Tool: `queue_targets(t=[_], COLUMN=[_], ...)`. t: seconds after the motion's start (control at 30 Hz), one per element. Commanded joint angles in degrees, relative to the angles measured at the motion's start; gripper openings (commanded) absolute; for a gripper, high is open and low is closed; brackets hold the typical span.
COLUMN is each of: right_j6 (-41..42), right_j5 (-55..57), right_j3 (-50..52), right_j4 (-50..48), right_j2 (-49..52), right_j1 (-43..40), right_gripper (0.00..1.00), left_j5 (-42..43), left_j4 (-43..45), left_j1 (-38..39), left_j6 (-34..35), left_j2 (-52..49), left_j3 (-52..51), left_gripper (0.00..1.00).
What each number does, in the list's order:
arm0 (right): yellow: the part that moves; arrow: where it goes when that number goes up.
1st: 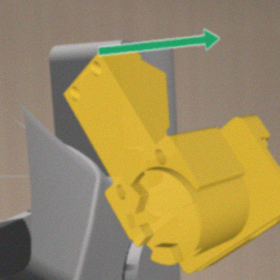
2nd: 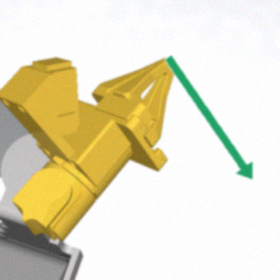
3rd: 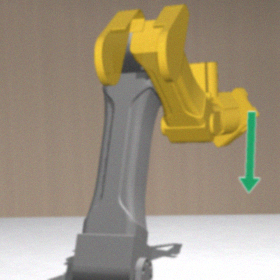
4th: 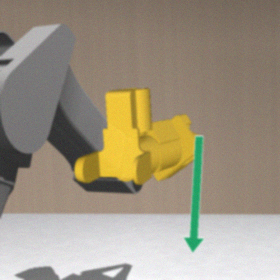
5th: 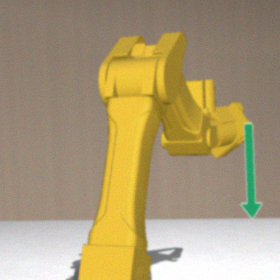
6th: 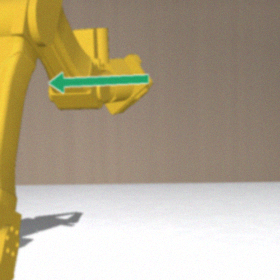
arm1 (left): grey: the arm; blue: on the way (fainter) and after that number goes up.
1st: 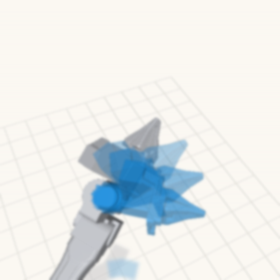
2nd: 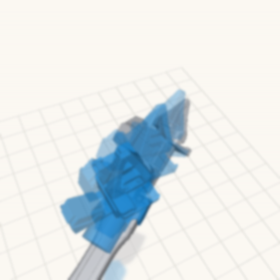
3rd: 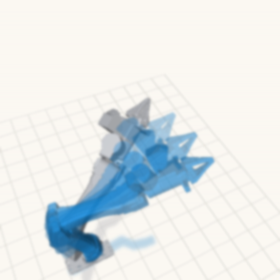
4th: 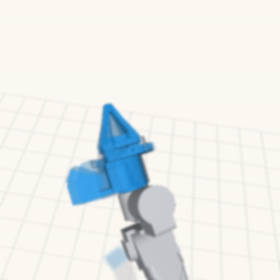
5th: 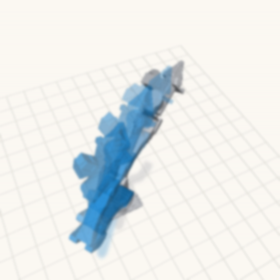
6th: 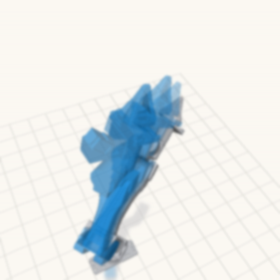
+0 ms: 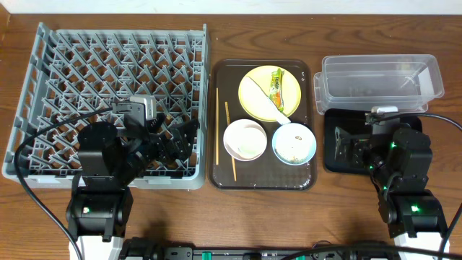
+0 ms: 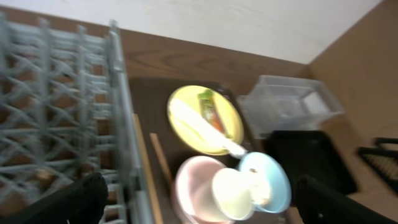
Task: Sort waste into correct bins and load items into the dishwasher
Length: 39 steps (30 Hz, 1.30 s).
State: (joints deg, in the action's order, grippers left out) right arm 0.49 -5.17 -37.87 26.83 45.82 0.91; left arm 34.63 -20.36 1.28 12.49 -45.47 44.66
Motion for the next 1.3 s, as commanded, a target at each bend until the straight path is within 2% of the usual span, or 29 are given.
queue_targets(t=[0.0,0.07,0.17,0.43,0.47,0.5,0.57,0.63,0.77,0.87,1.13,1.17,1.27], right_j6=[-1.18,-0.98,-0.13,-0.11,-0.11,-0.11,-0.11,-0.13,-0.13,-0.13,-0.13,-0.11,-0.11], right_j5=[-3.08,-3.08,-2.99,-2.86,-2.84,-2.84,-2.84,-2.82,-2.82,-2.82,-2.82,-2.82,-2.82], right_j3=[-1.36,-1.36,-1.36,-1.36,-1.36,-1.36,-1.36,-1.36,-1.33,-1.33,-1.33,-1.36,-1.36], right_j4=[0.00,-0.09,-0.46,-0.44,-0.42,-0.42,-0.44,-0.42,-0.42,-0.42,-0.42,-0.42,-0.39], right_j2=[0.04,0.04,0.04,0.04,0.04,0.04,0.04,0.04,0.07,0.07,0.07,0.07,0.07], right_j1=[-0.50,-0.50,-0.52,-0.50,-0.50,-0.50,-0.50,-0.50,-0.50,-0.50,-0.50,-0.50,-0.52], right_gripper=[0.99,0.99,0.99,0.99,0.99,0.99,0.99,0.99,0.99,0.99,0.99,0.99,0.99], left_j5=[4.37,4.39,4.39,4.44,4.90,5.33,6.29,7.39,8.68,8.66,8.66,8.66,9.51], left_j4=[0.26,0.26,1.27,4.15,4.15,4.17,4.13,4.15,4.17,4.22,4.28,4.31,5.11], left_j1=[-0.09,-0.09,-0.09,-0.90,-0.90,-0.90,-0.90,-0.90,-0.90,-0.90,-0.90,-0.90,-0.90], left_j6=[4.35,5.16,10.23,30.97,32.28,32.98,34.21,34.80,34.80,34.80,36.15,38.18,51.89], left_j2=[0.42,0.09,-1.14,-6.56,-7.19,-7.78,-8.74,-9.42,-9.84,-9.84,-9.84,-9.84,-9.81], left_j3=[1.31,1.31,1.31,1.31,1.31,1.31,1.31,1.31,1.31,1.31,1.31,1.31,1.31], left_gripper=[0.98,0.98,0.99,0.97,0.93,0.86,0.63,0.52,0.24,0.08,0.08,0.07,0.07])
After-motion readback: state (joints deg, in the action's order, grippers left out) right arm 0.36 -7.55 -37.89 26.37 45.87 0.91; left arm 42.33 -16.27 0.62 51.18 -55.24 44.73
